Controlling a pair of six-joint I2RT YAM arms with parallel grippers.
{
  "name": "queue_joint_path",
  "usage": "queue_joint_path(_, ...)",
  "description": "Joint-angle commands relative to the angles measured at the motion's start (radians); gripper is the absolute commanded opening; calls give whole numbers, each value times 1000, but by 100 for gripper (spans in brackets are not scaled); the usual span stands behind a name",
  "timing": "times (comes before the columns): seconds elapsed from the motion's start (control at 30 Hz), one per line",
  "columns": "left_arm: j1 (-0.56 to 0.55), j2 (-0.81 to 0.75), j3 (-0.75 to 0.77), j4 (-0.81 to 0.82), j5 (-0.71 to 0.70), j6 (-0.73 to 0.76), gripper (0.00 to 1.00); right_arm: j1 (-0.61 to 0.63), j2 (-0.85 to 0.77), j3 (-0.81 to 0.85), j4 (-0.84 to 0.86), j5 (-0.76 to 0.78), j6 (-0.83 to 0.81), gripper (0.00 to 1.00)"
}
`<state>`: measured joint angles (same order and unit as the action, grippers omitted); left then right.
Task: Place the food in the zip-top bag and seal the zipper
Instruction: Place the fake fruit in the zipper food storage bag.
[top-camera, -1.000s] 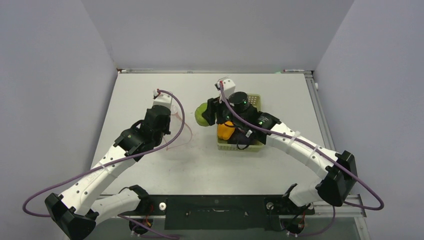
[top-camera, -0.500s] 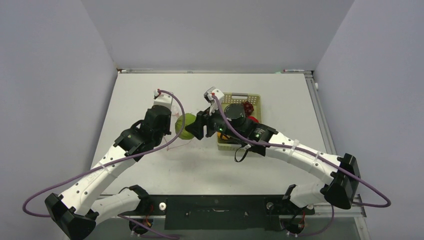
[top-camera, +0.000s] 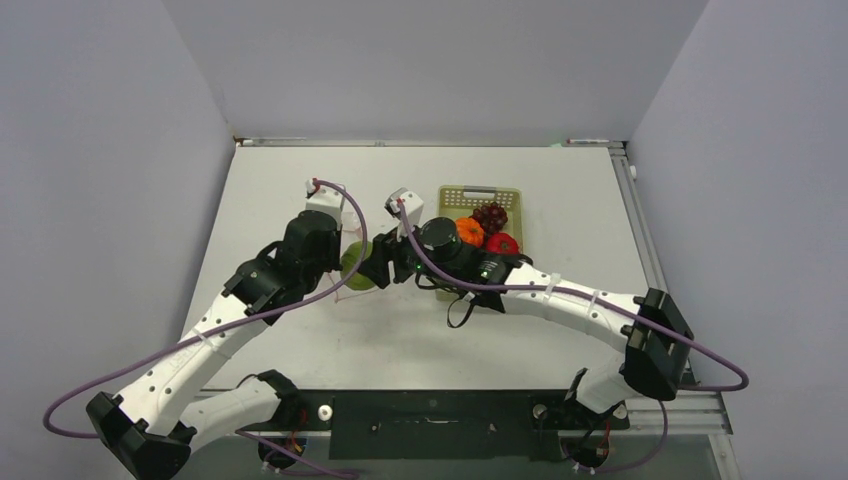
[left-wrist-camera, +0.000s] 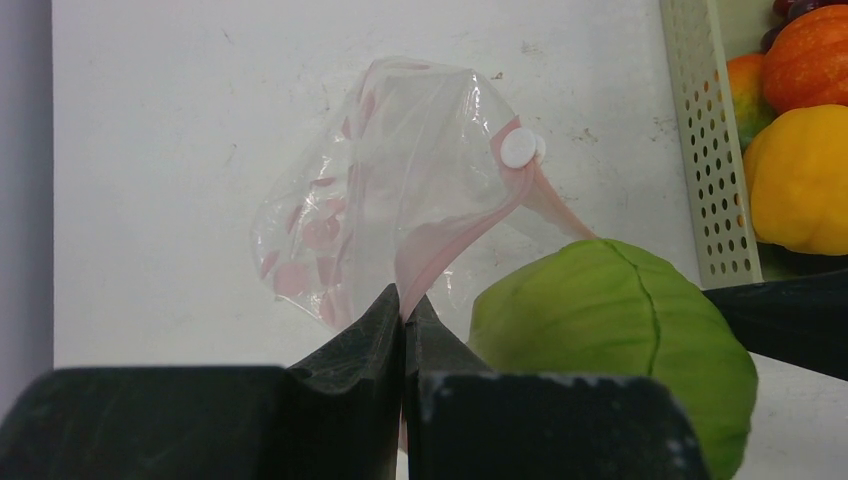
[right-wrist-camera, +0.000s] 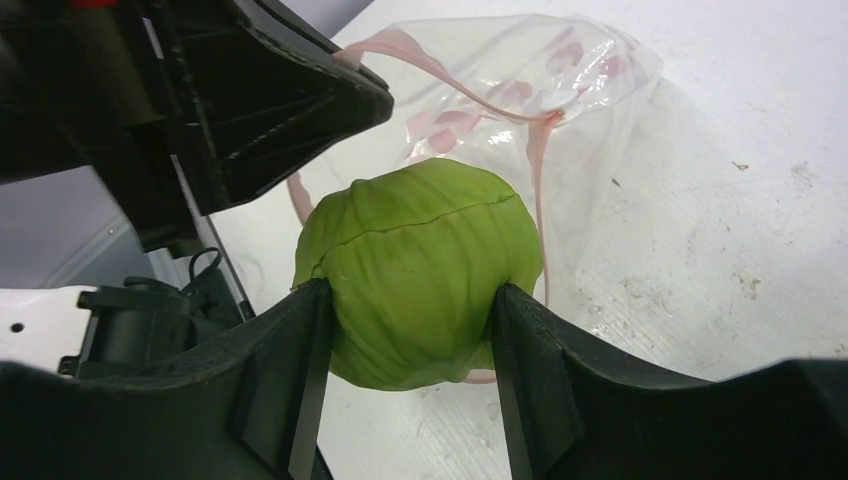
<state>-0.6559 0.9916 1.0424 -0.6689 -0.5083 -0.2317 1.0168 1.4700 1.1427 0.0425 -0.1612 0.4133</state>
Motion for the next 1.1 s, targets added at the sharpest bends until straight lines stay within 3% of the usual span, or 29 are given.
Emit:
queue_joint_path(0.0,7,-19,43,30,42,-15,0,13,24,15,90,52,4,46)
queue_joint_path(0.53,7,-9,103,5,97,-55,0,55,126,86,83,220,-5,57)
queue_joint_path(0.9,7,-5,117,-16,116,-71,0,56,153,127,121,307,59,60)
queue_joint_path(1.07,7,-9,122,-22,117,-85,0,61,177,158,109,313,72,69)
